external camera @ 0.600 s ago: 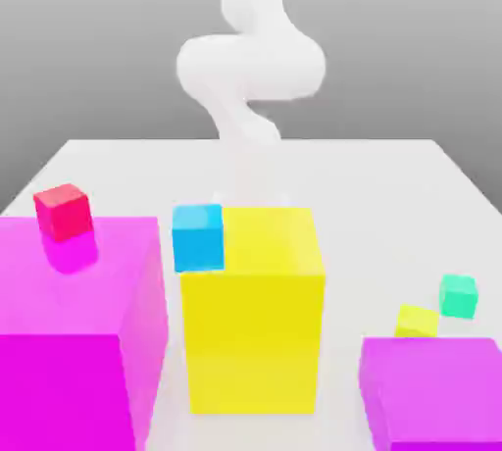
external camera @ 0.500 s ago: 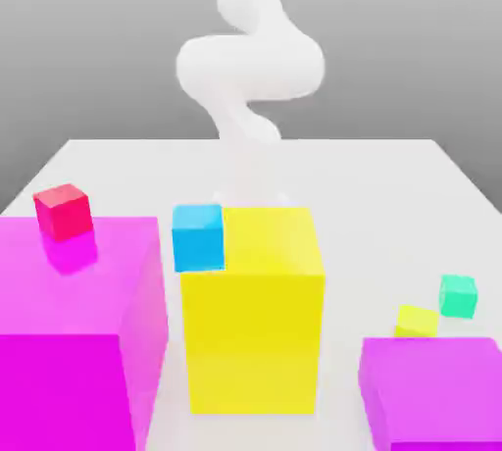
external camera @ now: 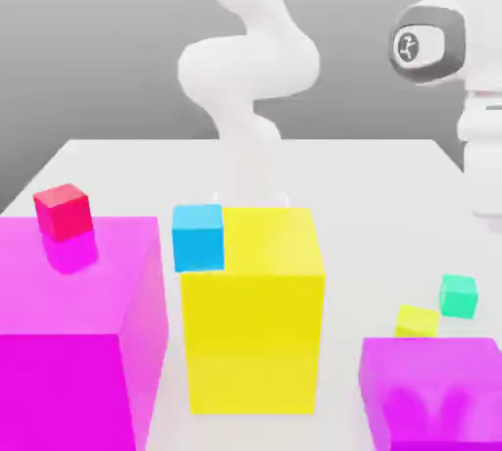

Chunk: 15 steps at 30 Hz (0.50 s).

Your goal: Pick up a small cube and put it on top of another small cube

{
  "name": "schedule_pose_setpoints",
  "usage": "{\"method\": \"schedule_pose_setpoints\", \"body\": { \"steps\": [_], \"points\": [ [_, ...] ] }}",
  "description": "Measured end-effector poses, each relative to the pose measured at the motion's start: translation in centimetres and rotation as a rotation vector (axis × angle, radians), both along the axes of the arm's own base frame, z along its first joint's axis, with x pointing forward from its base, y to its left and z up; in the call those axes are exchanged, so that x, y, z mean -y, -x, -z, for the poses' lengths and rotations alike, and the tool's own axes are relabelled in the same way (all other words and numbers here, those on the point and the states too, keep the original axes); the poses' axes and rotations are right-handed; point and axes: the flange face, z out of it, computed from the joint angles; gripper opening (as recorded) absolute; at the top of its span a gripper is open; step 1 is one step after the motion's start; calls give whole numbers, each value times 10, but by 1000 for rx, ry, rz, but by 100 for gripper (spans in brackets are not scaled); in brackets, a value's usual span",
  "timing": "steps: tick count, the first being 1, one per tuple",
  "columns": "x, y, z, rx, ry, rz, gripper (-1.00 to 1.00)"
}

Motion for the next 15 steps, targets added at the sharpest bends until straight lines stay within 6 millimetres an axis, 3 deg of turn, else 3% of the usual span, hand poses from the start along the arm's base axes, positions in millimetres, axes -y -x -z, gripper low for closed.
{"method": "schedule_pose_setpoints", "body": {
  "steps": [4, 10, 11, 15],
  "points": [
    [-15, 62, 74, -79, 90, -191, 0],
    [-14, 73, 142, -96, 107, -221, 0],
    [-14, 73, 149, -95, 107, -222, -100],
    [-14, 73, 149, -95, 107, -222, -100]
  ]
}}
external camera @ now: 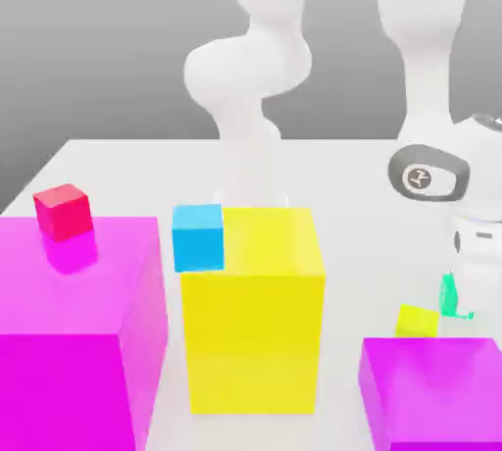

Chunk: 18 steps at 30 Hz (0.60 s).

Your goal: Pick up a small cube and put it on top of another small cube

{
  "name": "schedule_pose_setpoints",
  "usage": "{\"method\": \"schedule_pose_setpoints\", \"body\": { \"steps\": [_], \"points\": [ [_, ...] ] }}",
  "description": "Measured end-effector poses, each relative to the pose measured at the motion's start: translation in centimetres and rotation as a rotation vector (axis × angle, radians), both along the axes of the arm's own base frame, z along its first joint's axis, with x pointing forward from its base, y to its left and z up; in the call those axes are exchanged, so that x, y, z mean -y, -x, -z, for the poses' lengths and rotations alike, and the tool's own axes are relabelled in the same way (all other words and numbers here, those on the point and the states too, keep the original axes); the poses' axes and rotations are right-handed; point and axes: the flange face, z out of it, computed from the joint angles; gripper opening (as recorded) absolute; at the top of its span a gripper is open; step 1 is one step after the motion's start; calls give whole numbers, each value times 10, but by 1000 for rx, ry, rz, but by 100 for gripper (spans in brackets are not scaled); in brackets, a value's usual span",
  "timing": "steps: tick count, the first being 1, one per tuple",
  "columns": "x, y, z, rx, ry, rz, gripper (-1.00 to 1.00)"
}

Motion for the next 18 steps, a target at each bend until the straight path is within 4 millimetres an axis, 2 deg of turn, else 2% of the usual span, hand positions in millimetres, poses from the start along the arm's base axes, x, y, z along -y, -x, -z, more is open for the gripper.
{"method": "schedule_pose_setpoints", "body": {
  "steps": [3, 9, 10, 11, 14, 18],
  "points": [
    [0, 0, 0, 0, 0, -1, -100],
    [1, -1, -57, 2, 1, 1, -100],
    [6, -14, -68, 6, 4, 14, -100],
    [16, -34, -81, 11, 8, 42, -100],
    [63, -98, -121, 22, 17, 141, -100],
    [125, -151, -179, 29, 26, 213, -100]
  ]
}}
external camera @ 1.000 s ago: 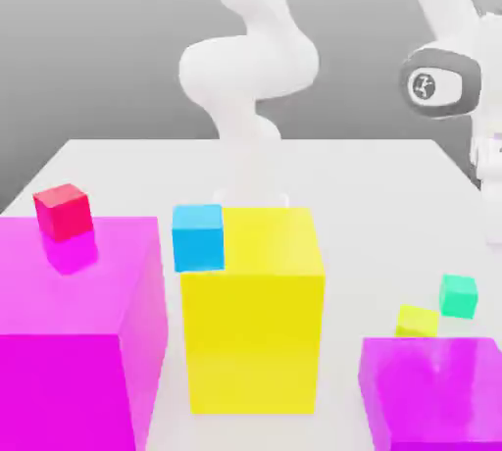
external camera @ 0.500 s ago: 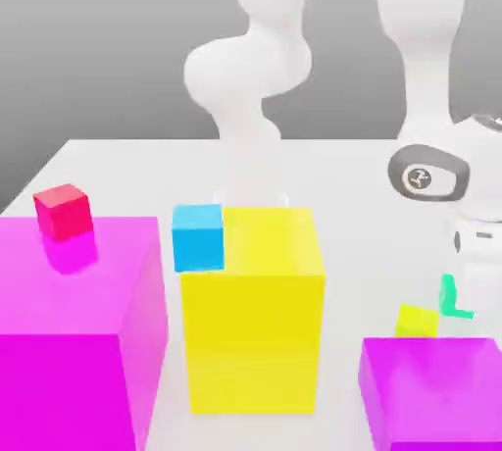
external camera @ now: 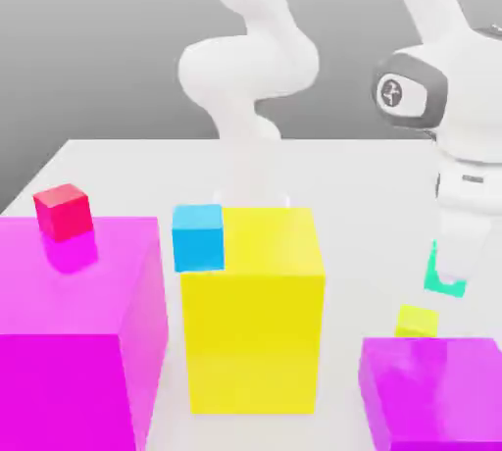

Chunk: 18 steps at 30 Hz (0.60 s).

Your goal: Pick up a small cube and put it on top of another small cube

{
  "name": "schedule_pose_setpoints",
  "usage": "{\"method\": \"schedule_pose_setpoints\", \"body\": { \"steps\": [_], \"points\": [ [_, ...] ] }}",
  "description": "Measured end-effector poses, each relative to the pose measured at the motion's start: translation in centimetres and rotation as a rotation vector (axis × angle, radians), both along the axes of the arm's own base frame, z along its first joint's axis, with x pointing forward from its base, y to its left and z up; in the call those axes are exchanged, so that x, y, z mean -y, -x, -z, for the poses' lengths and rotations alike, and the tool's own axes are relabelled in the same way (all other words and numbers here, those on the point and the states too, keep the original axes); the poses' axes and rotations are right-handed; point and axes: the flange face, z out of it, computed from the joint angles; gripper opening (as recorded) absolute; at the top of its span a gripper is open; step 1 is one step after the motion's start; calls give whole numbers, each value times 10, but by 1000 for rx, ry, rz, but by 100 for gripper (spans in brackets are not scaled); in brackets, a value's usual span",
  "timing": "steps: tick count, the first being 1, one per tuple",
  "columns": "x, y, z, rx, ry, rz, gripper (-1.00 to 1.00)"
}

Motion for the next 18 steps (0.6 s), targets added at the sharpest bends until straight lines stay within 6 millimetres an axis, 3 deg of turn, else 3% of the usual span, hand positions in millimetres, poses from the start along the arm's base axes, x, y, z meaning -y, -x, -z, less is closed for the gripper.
{"method": "schedule_pose_setpoints", "body": {
  "steps": [5, 10, 12, 14, 15, 18],
  "points": [
    [111, -40, -74, -5, -3, 126, -100],
    [235, -34, -142, -19, -26, 258, -100],
    [259, -29, -135, -23, -33, 284, -100],
    [265, -28, -111, -23, -35, 291, -100],
    [266, -27, -99, -23, -35, 292, 100],
    [266, -27, -99, -23, -35, 292, 100]
  ]
}}
